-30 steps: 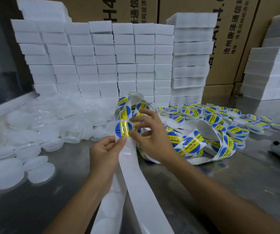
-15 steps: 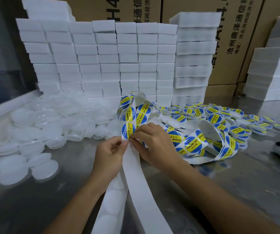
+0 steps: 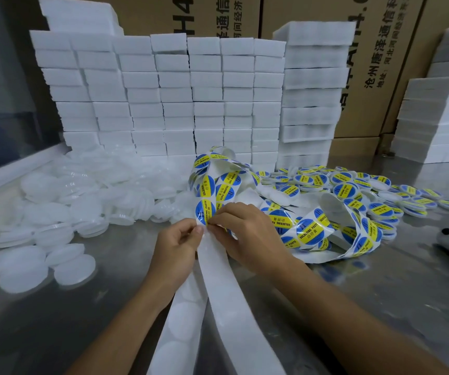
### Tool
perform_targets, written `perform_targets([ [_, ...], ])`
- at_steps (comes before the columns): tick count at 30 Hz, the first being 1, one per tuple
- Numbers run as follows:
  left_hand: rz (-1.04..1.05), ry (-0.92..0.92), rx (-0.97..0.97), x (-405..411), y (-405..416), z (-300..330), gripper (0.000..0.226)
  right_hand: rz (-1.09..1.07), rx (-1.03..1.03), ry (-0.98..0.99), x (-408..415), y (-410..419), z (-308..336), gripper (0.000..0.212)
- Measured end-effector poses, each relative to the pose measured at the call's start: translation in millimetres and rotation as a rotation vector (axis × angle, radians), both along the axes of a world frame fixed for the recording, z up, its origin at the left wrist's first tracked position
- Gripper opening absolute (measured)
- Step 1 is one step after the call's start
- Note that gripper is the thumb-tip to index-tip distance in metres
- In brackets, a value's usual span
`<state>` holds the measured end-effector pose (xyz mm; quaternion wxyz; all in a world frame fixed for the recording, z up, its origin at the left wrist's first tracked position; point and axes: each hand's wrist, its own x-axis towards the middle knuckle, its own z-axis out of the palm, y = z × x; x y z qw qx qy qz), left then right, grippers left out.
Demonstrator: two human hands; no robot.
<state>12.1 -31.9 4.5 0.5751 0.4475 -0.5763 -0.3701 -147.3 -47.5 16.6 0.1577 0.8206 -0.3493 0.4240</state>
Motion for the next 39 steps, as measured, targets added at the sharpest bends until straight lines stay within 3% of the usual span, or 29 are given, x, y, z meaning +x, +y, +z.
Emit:
perform_targets([
  [5,-0.067,0.064,0.047,3.6,0.4,3.4,0.023,0.021,-0.073,0.034,0.5,0.3,-0.6,0.016],
  [11,-0.026,-0.031,-0.055,1.8,0.5,1.0,0.029,0.005,-0.074,0.049,1.3,1.6,-1.3,0.013],
  [14,0.029,-0.182,-0.128,4.8,-1.5,-1.5,0.025,0.041,0.086,-0.155,1.2,2.8,-2.0,0.010],
  [18,0.138,-0.250,-0.115,12.6,-7.2,-7.7,0.021,0.027,0.317,-0.592,-1.2,2.0,4.4,0.007],
  [22,0.250,-0.349,-0.044,16.3,-12.0,-14.0,0.020,0.271,0.668,-1.044,2.4,2.7,10.7,0.005],
  [26,0.238,-0.533,-0.024,15.4,-9.4,-15.2,0.008,0.505,0.992,-1.150,25.3,11.0,3.2,0.011],
  [31,0.196,-0.913,0.013,23.9,-4.1,-1.9,0.018,0.459,1.165,-1.164,35.6,14.7,-6.2,0.015],
  [34,0.379,-1.007,-0.021,46.8,-1.6,14.9,0.025,0.442,1.202,-1.179,32.7,12.8,-5.6,0.020],
  [37,0.777,-1.100,-0.086,94.6,6.4,16.5,0.040,0.412,1.213,-1.149,33.6,12.2,-7.5,0.020],
  [39,0.953,-1.073,0.045,134.8,13.5,8.6,0.058,0.411,1.225,-1.131,34.3,11.9,-8.0,0.023],
])
